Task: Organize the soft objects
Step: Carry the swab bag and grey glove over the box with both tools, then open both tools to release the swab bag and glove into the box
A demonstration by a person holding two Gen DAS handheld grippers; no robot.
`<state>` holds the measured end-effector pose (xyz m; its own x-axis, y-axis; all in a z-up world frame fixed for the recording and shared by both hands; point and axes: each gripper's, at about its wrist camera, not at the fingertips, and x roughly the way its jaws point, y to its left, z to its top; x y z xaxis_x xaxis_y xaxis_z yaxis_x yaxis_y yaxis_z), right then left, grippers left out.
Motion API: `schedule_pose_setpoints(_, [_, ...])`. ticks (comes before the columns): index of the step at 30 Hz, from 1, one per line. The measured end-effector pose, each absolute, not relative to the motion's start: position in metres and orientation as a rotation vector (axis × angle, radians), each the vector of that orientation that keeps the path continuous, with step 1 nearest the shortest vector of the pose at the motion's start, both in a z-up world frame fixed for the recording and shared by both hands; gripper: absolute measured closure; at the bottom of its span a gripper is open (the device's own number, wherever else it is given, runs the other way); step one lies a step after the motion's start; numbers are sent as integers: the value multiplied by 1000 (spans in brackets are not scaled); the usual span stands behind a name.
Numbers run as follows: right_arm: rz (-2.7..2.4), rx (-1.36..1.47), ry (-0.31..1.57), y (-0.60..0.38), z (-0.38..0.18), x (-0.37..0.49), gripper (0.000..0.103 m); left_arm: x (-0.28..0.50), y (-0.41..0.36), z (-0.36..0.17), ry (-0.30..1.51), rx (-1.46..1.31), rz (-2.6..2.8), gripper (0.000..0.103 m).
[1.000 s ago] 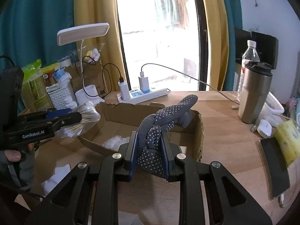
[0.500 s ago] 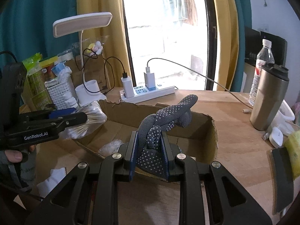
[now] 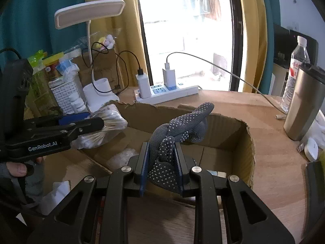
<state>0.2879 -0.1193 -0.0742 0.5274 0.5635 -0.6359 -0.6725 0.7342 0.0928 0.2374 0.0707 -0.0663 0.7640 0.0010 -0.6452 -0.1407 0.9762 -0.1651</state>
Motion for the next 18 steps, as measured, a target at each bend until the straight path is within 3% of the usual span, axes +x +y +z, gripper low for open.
schedule_pose_setpoints(7, [748,-193,723,-115,-79,290,78,241,71,-69,707,-203,92,57])
schedule_pose_setpoints(15, [728,-186,719,-116,-77,289,56,236,71,-63,680,-221,90,48])
schedule_pose_setpoints(18, [722,-185,715,-119,-75,287,55,230,73,-58,657,-236,90,32])
